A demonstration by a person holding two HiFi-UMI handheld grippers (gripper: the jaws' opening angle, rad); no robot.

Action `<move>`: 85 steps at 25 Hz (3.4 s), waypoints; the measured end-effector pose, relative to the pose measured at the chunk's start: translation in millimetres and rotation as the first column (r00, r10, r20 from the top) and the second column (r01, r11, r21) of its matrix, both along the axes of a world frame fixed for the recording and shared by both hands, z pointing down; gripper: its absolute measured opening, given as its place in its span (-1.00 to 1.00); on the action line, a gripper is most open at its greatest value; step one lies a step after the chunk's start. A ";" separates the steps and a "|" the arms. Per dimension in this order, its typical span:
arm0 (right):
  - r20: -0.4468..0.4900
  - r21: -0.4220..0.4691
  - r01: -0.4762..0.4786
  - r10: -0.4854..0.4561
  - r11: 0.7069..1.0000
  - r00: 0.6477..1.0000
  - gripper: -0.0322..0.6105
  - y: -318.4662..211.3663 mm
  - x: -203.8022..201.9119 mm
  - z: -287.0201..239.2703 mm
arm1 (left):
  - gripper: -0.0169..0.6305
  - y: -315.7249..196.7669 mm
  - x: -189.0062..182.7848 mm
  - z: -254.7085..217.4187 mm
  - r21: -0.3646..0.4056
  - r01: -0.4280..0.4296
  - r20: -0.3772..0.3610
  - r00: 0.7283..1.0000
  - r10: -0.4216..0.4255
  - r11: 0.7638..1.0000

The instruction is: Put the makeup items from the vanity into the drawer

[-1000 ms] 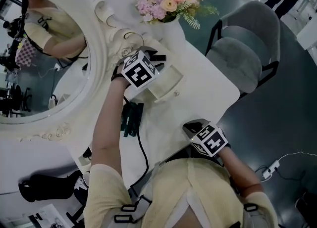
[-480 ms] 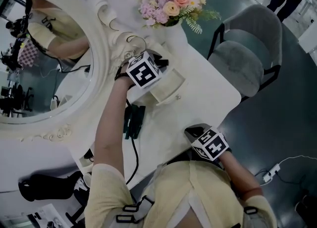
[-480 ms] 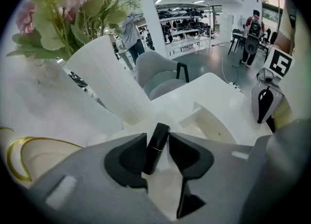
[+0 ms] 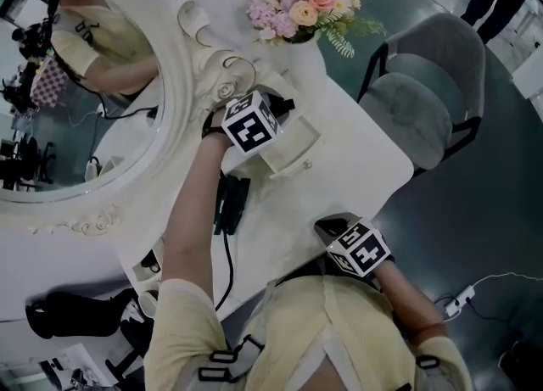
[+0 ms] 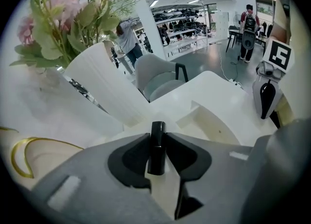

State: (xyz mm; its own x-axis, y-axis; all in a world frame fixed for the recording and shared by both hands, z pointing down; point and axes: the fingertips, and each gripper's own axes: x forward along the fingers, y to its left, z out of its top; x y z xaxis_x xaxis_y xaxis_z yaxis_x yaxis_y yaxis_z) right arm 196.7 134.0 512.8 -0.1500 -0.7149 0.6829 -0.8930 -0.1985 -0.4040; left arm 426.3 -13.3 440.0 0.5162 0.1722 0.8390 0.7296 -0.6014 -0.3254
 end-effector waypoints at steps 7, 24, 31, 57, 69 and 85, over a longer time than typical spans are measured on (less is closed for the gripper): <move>-0.002 0.003 0.011 -0.011 1.000 1.000 -0.90 -4.2 -4.6 -1.4 | -0.61 -1.2 -9.4 -4.0 0.031 -0.005 -0.035 0.999 0.006 1.000; -0.038 0.015 0.145 -0.144 0.989 0.989 -0.89 -44.9 -32.2 -14.7 | -0.61 -26.9 -76.5 -74.6 0.021 0.097 -0.212 0.973 -0.091 0.995; -0.056 0.025 0.247 -0.245 0.969 0.968 -0.89 -77.4 -53.2 -20.8 | -0.61 -60.6 -135.9 -111.1 -0.005 0.212 -0.326 0.924 -0.202 0.977; -0.091 0.037 0.682 -0.677 0.731 0.731 -0.89 -168.0 -183.7 -30.4 | -0.61 -202.1 -427.1 -105.9 0.015 0.755 -0.309 0.627 -0.715 0.656; -0.069 0.024 0.780 -0.777 0.625 0.625 -0.89 -176.8 -216.9 -23.1 | -0.61 -228.2 -525.7 -48.5 0.064 0.880 -0.217 0.473 -0.854 0.471; -0.050 0.019 0.819 -0.817 0.574 0.574 -0.89 -176.0 -226.7 -18.1 | -0.61 -227.1 -578.4 17.8 0.196 0.852 0.010 0.494 -0.869 0.486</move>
State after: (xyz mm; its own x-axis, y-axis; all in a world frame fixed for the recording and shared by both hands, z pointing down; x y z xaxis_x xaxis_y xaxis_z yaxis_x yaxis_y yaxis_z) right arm -30.0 -42.0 494.7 -0.6625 -0.3229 0.6759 -0.6805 0.6367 -0.3629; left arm -152.1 -240.3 457.8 0.2544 -0.4393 0.8616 -0.0947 -0.8979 -0.4299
